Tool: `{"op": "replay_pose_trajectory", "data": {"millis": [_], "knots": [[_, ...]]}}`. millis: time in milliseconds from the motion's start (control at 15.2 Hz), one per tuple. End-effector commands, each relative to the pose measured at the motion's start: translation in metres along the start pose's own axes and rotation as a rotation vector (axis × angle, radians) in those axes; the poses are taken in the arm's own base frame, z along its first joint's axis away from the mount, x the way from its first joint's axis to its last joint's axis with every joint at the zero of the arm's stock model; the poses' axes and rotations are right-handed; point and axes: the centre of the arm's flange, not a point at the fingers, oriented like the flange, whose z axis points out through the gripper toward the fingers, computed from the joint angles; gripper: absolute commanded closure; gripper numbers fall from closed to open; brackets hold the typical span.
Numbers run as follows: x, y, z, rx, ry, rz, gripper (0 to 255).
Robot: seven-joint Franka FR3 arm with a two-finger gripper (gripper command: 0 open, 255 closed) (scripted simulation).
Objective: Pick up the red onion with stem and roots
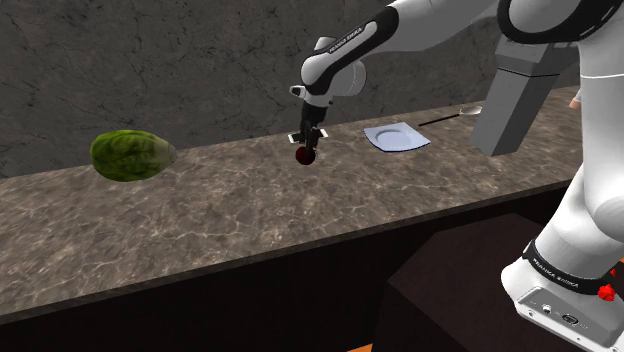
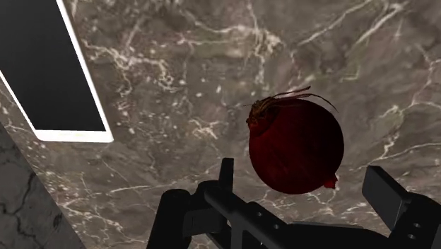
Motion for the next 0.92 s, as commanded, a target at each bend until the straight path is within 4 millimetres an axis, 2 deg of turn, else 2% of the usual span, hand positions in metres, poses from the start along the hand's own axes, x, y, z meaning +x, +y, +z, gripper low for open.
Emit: {"op": "replay_pose_trajectory", "data": {"millis": [0, 264, 330, 858], "knots": [[-0.003, 0.001, 0.010, 0.000, 0.001, -0.002, 0], [-0.007, 0.001, 0.023, 0.000, 0.001, -0.002, 0], [-0.007, 0.001, 0.023, 0.000, 0.001, -0.002, 255], [-0.007, 0.000, 0.023, 0.000, 0.001, -0.002, 255]]}}
